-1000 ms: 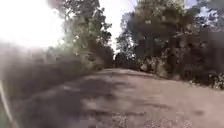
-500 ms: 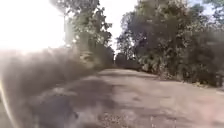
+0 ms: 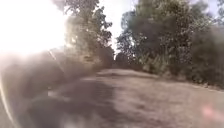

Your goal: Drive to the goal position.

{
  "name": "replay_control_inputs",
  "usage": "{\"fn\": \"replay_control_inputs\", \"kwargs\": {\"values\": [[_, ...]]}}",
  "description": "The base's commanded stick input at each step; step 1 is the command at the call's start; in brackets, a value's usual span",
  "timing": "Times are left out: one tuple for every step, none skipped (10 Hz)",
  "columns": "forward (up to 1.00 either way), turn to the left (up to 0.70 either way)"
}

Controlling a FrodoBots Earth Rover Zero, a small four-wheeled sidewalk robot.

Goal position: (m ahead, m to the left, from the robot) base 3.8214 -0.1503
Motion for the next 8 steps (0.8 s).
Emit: {"fn": "replay_control_inputs", "kwargs": {"values": [[0.70,-0.32],[0.70,-0.23],[0.70,-0.04],[0.70,0.00],[0.70,0.00],[0.70,0.00],[0.70,0.00],[0.70,0.00]]}}
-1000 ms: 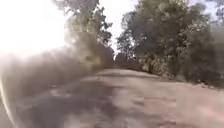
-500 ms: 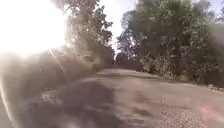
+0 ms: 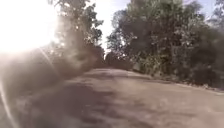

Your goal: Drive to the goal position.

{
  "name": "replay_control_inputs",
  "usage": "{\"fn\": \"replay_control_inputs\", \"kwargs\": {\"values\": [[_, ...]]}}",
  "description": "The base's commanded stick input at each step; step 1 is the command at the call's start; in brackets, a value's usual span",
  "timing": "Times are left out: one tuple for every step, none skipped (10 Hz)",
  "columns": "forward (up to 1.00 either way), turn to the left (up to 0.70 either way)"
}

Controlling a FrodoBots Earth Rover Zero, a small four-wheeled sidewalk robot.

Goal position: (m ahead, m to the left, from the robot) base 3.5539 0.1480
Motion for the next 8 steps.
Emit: {"fn": "replay_control_inputs", "kwargs": {"values": [[0.70,0.01],[0.70,0.26],[0.70,0.35],[0.70,0.29],[0.70,0.05],[0.70,0.02],[0.70,0.03],[0.70,0.03]]}}
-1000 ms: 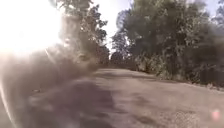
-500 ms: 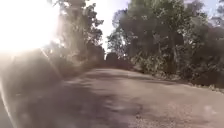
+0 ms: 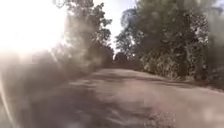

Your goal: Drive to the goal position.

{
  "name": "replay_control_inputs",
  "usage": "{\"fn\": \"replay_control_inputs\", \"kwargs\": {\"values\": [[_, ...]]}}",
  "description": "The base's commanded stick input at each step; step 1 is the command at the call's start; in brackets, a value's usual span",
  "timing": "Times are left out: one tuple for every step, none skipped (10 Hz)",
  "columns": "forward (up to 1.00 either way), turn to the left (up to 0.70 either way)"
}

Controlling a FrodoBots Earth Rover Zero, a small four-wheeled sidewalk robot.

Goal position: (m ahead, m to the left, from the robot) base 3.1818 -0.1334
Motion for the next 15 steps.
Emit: {"fn": "replay_control_inputs", "kwargs": {"values": [[0.70,0.03],[0.70,0.03],[0.70,0.02],[0.70,0.03],[0.70,0.02],[0.70,0.02],[0.70,0.03],[0.70,0.02],[0.70,0.03],[0.70,0.03],[0.70,0.02],[0.70,0.01],[0.70,0.00],[0.70,0.00],[0.70,0.00]]}}
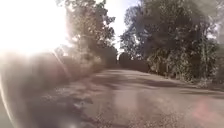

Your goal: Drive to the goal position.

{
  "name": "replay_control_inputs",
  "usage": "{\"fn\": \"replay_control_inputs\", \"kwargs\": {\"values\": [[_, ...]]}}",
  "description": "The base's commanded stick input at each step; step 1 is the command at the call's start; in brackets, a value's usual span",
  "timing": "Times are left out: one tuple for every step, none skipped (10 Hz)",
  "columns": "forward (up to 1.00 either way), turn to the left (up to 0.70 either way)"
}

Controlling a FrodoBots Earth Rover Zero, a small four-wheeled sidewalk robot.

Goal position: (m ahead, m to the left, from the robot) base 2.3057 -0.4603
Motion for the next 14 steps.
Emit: {"fn": "replay_control_inputs", "kwargs": {"values": [[0.70,0.00],[0.70,0.00],[0.70,0.00],[0.70,0.00],[0.70,0.00],[0.70,0.00],[0.70,0.00],[0.70,0.00],[0.70,0.00],[0.70,0.00],[0.70,0.00],[0.70,0.00],[0.70,0.00],[0.61,0.00]]}}
